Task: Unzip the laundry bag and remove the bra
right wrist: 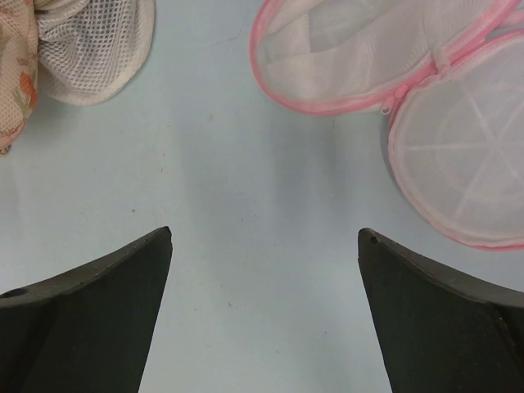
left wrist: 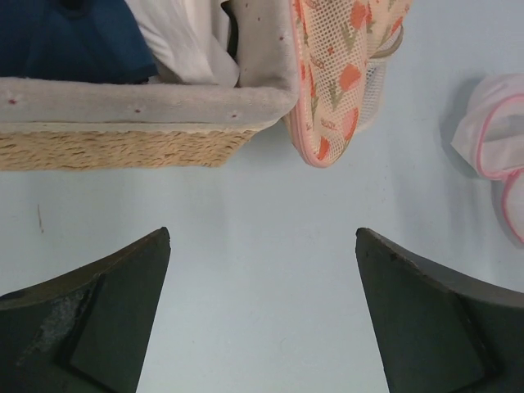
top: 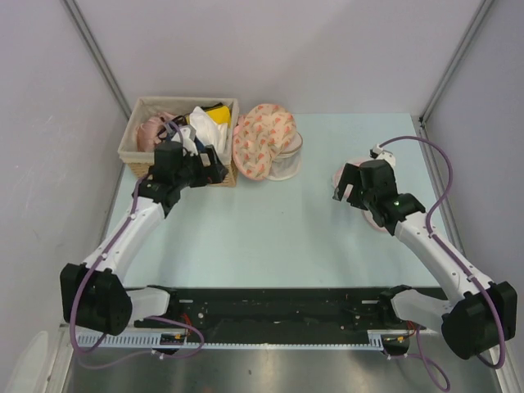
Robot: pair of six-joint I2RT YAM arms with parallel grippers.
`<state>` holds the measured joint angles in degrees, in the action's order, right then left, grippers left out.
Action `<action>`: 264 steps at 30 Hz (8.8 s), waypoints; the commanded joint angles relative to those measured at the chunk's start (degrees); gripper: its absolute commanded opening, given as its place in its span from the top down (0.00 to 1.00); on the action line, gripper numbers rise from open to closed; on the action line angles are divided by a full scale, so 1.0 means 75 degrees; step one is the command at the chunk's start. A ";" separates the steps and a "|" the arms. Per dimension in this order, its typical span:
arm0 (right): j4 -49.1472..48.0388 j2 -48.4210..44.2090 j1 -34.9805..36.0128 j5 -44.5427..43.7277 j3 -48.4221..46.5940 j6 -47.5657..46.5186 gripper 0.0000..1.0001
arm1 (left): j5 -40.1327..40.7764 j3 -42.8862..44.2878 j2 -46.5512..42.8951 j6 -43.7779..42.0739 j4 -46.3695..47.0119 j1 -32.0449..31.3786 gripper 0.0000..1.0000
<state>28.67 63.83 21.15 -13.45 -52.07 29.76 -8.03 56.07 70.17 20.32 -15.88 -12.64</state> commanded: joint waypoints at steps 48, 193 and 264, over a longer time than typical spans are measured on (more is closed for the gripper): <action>0.0150 -0.0624 0.0462 -0.0070 0.0135 -0.0323 0.01 | 0.2020 0.0502 0.2021 0.2307 0.2047 -0.1982 0.03; -0.1680 -0.1210 -0.1919 0.3160 0.1939 0.0438 0.00 | 0.2944 0.2003 0.1517 -0.0516 -0.0824 -0.3982 0.00; -0.2544 -0.0672 0.1434 0.1923 0.0288 -0.0581 0.26 | -0.0088 0.2414 0.2667 -0.0963 0.0219 -0.3904 1.00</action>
<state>12.93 57.76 30.81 8.01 -45.19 28.01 -3.55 74.04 90.67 11.27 -14.24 -41.80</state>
